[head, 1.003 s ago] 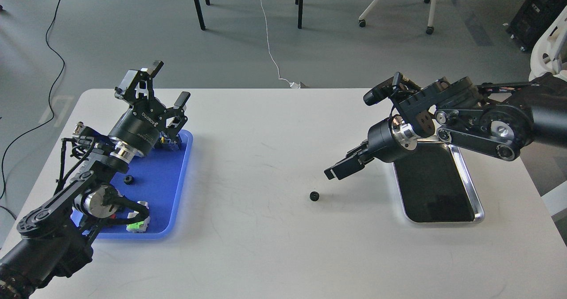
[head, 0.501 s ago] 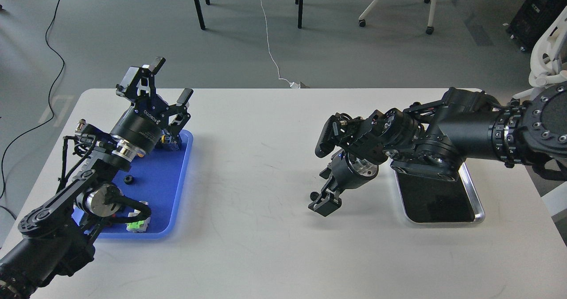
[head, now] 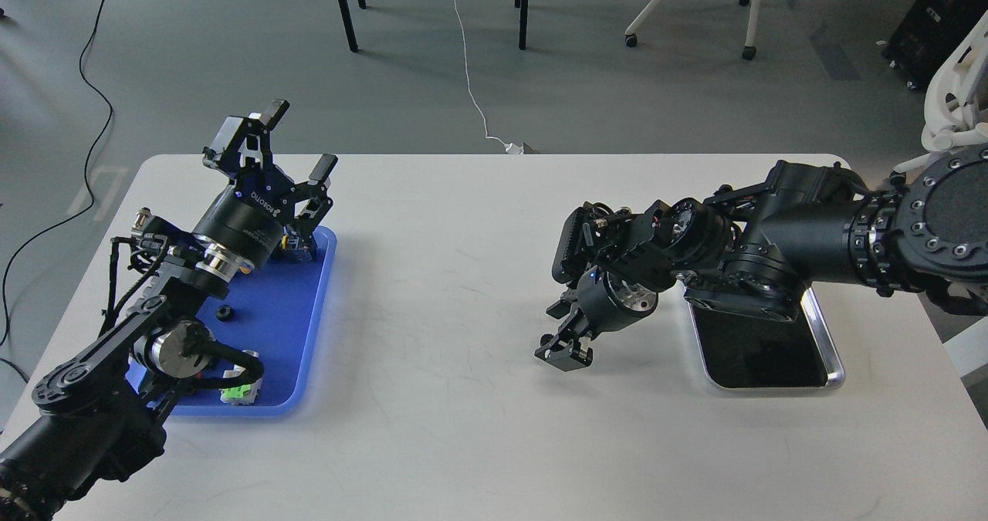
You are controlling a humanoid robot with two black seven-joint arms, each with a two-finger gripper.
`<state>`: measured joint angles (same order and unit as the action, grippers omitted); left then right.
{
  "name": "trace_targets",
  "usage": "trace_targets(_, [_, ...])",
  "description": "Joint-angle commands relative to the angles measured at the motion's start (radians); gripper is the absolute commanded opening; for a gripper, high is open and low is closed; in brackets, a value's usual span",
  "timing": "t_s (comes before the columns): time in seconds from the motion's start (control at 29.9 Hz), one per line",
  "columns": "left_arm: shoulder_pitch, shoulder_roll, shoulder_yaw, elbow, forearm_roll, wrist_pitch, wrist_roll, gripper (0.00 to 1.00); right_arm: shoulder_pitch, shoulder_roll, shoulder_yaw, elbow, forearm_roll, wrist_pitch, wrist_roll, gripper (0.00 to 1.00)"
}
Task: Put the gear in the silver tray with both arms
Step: 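Lower the right gripper and grasp the black gear, then carry the gear with the right gripper over the silver tray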
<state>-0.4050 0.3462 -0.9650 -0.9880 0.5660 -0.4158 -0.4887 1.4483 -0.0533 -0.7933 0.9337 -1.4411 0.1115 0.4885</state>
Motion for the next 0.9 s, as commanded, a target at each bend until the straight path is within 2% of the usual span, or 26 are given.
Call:
trace_targets(0.0, [0.002, 0.0, 0.0, 0.0, 0.0, 0.002, 0.0, 0.98, -0.008, 0.01, -0.003, -0.003, -0.001, -0.001, 0.0, 0.56])
trace_targets(0.27, [0.002, 0.0, -0.001, 0.0, 0.0, 0.0, 0.0, 0.98, -0.014, 0.03, -0.003, -0.023, 0.001, -0.003, 0.0, 0.56])
trace_targets(0.5, [0.006, 0.0, -0.001, -0.001, 0.0, 0.0, 0.0, 0.98, -0.016, 0.035, -0.007, -0.029, 0.001, -0.003, 0.0, 0.5])
trace_targets(0.74, [0.014, 0.002, -0.001, -0.018, 0.0, 0.002, 0.0, 0.98, -0.017, 0.035, -0.024, -0.032, 0.001, -0.001, 0.0, 0.48])
trace_targets(0.87, [0.015, 0.002, -0.001, -0.02, 0.0, 0.002, 0.0, 0.98, -0.017, 0.036, -0.024, -0.03, 0.001, -0.001, 0.0, 0.35])
